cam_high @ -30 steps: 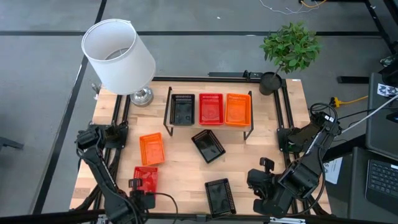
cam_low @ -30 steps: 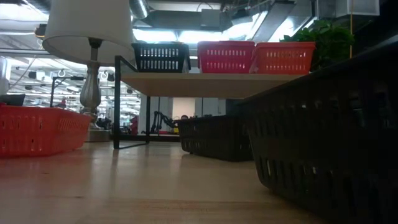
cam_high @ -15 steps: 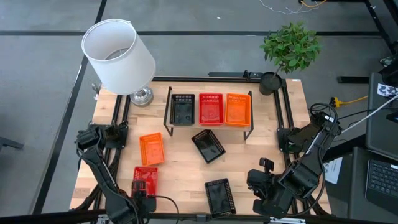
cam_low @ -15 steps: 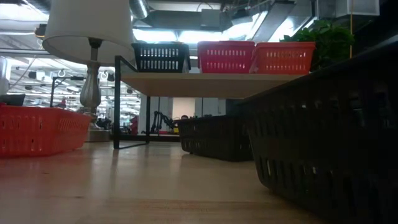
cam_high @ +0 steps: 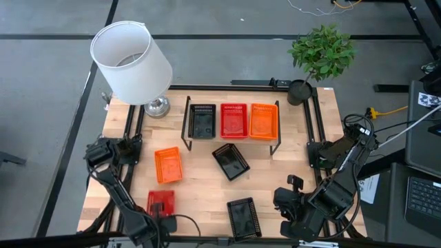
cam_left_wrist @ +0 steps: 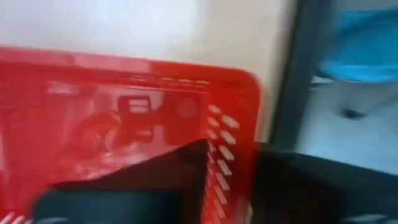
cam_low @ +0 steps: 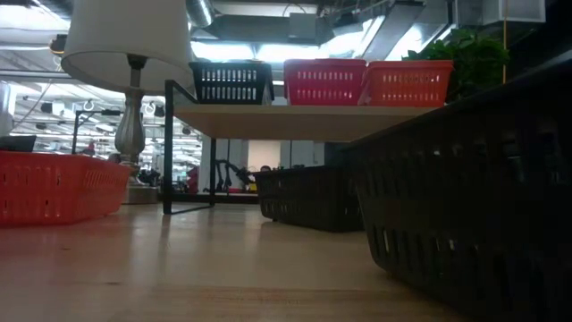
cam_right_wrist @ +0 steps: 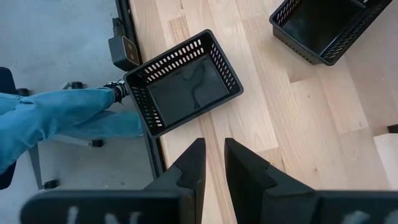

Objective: Stack baskets on shelf by color
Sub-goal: Stack the red bin on top of the red bin on the shelf

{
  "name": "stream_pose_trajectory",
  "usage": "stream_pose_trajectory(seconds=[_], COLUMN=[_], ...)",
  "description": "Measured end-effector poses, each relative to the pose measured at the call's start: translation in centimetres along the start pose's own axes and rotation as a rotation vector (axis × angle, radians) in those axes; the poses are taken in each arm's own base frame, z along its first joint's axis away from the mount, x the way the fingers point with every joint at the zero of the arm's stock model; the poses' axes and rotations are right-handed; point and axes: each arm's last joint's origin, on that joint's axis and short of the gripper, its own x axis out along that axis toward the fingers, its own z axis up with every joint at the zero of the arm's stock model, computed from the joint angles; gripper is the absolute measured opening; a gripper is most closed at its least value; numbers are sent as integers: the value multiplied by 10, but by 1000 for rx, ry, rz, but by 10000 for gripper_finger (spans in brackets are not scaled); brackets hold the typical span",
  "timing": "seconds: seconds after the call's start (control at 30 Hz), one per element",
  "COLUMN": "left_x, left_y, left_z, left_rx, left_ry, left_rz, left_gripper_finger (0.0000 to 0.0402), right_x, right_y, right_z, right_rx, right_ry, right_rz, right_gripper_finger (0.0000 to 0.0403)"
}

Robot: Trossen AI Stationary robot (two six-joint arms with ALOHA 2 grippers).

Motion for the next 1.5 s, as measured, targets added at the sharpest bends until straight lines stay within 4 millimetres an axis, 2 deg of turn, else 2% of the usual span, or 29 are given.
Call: stream_pose_trajectory(seconds=[0.07, 0.17, 0.3, 0.4, 0.47, 0.57, 0.63, 0.73, 0.83, 0.9, 1.0, 1.07, 1.17, 1.33, 1.5], left_x=[-2, -19, -66, -109, -138, -176, -196, -216, -224, -224, -224, -220, -212, -204, -188], left_y=[-6, -17, -35, -37, -28, -3, 18, 61, 115, 153, 206, 230, 247, 250, 253], left_z=[6, 16, 36, 62, 83, 117, 148, 198, 243, 265, 285, 291, 299, 305, 307], left_rx=[-27, -36, 40, 184, 266, 354, 389, 417, 417, 393, 322, 287, 285, 294, 288], left_ry=[-8, -28, -128, -337, -501, -649, -667, -632, -582, -543, -497, -460, -447, -478, -453], left_rz=[-68, -110, -121, -30, 112, 369, 452, 457, 387, 338, 271, 250, 269, 234, 262], left_gripper_finger=[19, 5, 1, 0, 0, 0, 0, 0, 0, 0, 0, 0, 0, 0, 0], right_x=[0, 0, 0, 0, 0, 0, 0, -1, -3, -5, -7, -9, -11, -13, -14], right_y=[0, 0, 0, 0, 0, 0, 0, 1, 3, 4, 7, 9, 11, 13, 13], right_z=[0, 0, 0, 0, 0, -1, -1, -3, -6, -10, -16, -20, -26, -32, -34], right_rx=[-2, -5, -6, -7, -7, -10, -15, -40, -55, -58, -50, -25, -11, -9, -18], right_ry=[0, -2, -2, -1, -1, 3, 2, -34, -74, -84, -88, -85, -82, -110, -106], right_rz=[0, -1, -1, -1, -1, 1, 0, -17, -31, -30, -21, -16, -8, -12, -17], right_gripper_finger=[59, 59, 59, 59, 59, 59, 59, 59, 59, 59, 59, 59, 59, 59, 59])
